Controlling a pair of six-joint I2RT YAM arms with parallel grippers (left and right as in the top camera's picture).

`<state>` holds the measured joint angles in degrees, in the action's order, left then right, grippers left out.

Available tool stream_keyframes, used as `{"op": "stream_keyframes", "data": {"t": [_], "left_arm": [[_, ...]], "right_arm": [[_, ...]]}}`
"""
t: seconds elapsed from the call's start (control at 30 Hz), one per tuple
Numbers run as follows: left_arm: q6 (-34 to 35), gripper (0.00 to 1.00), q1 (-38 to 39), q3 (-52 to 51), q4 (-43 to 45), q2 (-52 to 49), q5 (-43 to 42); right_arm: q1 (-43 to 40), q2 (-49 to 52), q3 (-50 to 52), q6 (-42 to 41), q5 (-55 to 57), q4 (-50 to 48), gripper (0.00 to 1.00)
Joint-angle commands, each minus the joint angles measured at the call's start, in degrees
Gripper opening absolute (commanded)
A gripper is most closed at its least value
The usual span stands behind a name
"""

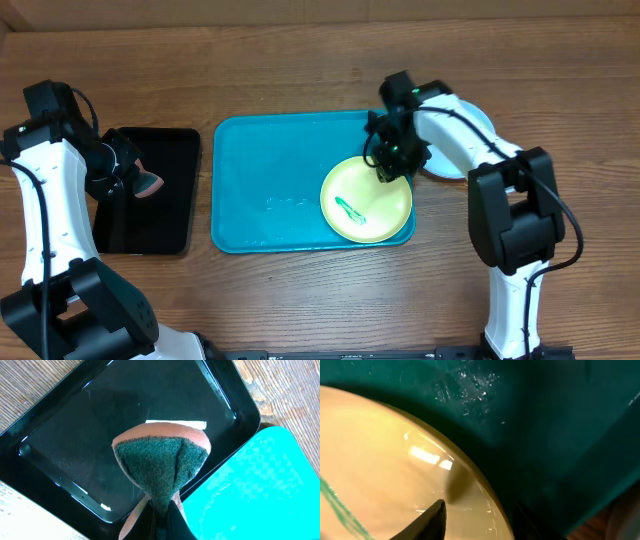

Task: Clean dirty plates on tray and stack at the side
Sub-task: 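Reach the right gripper to the yellow plate's rim and grip it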

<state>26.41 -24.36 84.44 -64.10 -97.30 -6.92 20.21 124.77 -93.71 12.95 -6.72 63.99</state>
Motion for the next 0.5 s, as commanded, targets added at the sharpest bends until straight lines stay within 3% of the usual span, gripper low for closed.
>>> {"op": "stream_keyframes", "data": {"t": [0.0, 0.07, 0.17, 0.33, 0.47], "left_arm": [[-1.16, 0.04, 0.55, -0.46, 0.07, -0.22, -0.63], [-1.16, 0.04, 0.55, -0.46, 0.11, -0.22, -0.61], [-1.16, 0.04, 0.55, -0.46, 0.15, -0.22, -0.63], [-1.18, 0.04, 0.66, -0.46, 0.68, -0.22, -1.07], [-6.71, 0.04, 1.7, -0.46, 2.38, -0.22, -8.96]], "right_arm": [[0.74, -1.31, 0.07, 1.05, 4.98, -1.03, 0.4], [1.01, -1.31, 0.07, 0.96, 4.94, -1.2, 0.32], [1.18, -1.31, 0.07, 0.09, 3.52, -0.92, 0.06], [1.77, -1.31, 0.15, -5.35, -4.39, -1.01, 0.04], [4.02, -1.31, 0.5, -12.37, -7.89, -3.54, 0.04]]}}
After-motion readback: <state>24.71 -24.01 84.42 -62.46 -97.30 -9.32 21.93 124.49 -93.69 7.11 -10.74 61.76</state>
